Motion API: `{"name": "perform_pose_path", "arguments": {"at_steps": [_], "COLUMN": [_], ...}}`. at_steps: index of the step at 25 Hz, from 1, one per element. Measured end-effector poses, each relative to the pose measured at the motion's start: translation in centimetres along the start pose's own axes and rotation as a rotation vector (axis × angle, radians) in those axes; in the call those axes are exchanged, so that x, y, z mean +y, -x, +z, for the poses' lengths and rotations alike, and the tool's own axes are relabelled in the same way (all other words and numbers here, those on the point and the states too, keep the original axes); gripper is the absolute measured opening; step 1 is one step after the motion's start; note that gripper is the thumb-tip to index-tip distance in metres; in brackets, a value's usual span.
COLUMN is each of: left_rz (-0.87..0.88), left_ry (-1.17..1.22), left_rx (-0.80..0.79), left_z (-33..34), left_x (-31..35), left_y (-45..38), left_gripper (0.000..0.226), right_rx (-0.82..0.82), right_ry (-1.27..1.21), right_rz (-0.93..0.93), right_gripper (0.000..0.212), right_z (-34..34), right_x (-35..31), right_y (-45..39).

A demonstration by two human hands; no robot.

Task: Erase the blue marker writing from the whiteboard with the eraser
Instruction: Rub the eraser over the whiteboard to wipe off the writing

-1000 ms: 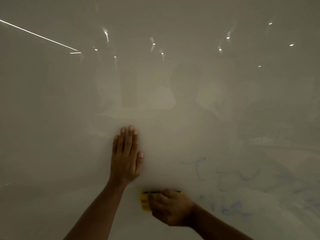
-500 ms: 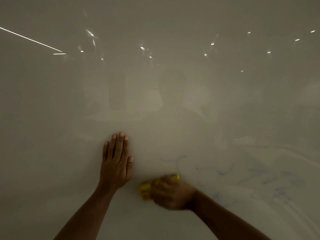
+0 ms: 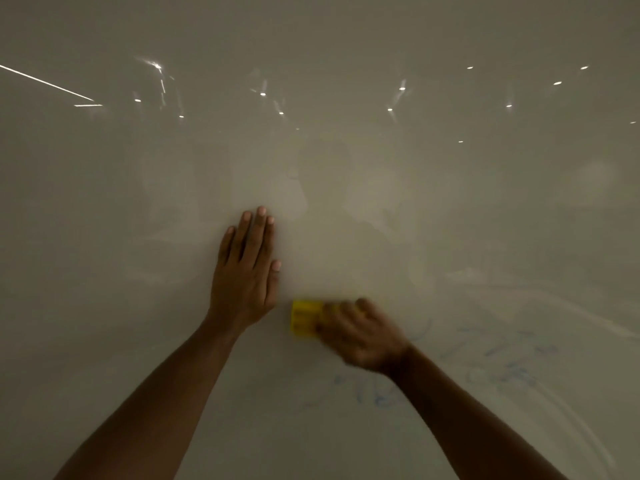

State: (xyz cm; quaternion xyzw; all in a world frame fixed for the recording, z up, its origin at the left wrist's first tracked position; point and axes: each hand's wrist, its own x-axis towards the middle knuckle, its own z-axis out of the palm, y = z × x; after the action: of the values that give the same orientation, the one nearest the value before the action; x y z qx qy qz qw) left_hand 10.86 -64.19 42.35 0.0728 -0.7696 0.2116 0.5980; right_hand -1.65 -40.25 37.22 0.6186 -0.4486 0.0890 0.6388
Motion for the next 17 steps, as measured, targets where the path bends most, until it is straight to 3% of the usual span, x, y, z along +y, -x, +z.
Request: {"name": "perform_pose_path", "arguments": {"at_steps": [3,4,5,8,9,11,13,15,17], "left_rz": [0.035,0.015,-0.025,-0.125,-0.118,-0.091,-0.078,-0.071,-0.072], "left_ry": [0.009,0.014,0.024,0.05,0.053,0.05,0.047,0.025,0.012], "left_rx": [0.028,0.045,0.065,0.108,0.119,0.136,0.133,0.135,0.145], "left_z": [0.2,0.4,0.6,1.2,1.5,1.8,2.0,2.1,2.0], "left_x": [2.1,2.9,3.7,5.2,5.4,5.5,5.6,6.0,6.2], "left_y": [-4.4,-5.4,-6.0,-5.7,-5.3,-4.3,-3.2,-2.5,-2.5], "left_gripper": [0.065,0.065,0.065,0.064,0.063,0.063,0.064,0.063,0.063], "right_rx": [0.173,0.155,0.092,-0.137,-0.168,-0.12,0.02,0.161,0.225], "right_ry": [0.147,0.103,0.032,-0.141,-0.17,-0.14,0.043,0.251,0.2], "right_rz": [0.593,0.645,0.591,0.037,-0.045,0.001,0.248,0.629,0.953], "right_gripper": [0.009,0.007,0.007,0.016,0.011,0.007,0.009,0.017,0.019], "right_z": [-1.2,-0.7,0.0,0.2,-0.4,-2.2,-3.8,-5.7,-6.4], "right_x": [3.0,1.9,-0.2,-4.3,-3.5,-1.0,2.5,5.9,7.4], "right_y": [-1.2,-1.2,-0.7,3.6,4.9,6.0,6.5,6.4,5.1]}}
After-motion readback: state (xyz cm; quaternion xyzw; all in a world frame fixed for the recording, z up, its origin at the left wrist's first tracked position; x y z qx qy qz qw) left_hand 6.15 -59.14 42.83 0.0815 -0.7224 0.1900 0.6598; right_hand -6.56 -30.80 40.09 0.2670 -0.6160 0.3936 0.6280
